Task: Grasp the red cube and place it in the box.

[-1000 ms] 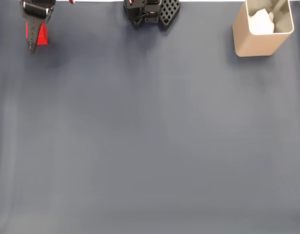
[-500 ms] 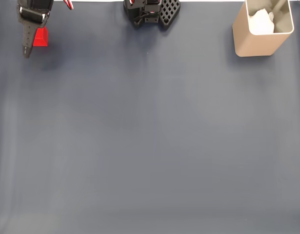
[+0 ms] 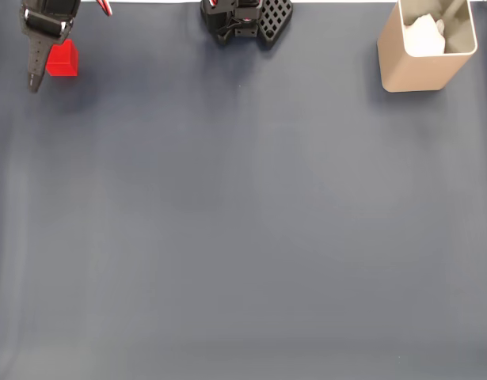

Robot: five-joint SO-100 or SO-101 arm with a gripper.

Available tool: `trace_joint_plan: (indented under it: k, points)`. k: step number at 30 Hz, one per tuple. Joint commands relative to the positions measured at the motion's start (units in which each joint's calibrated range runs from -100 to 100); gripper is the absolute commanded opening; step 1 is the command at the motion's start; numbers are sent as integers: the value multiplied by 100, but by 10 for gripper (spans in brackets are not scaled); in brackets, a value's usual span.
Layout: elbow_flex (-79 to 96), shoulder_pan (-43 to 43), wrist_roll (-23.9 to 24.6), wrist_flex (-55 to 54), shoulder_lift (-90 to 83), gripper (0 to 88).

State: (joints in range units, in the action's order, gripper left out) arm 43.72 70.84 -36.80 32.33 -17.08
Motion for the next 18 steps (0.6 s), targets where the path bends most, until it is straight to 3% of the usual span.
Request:
trace_joint_plan:
  k: [1,18]
  points:
    - [-269,83,-20,-78,7,426]
    - [-124,154,-107,-332,128,411]
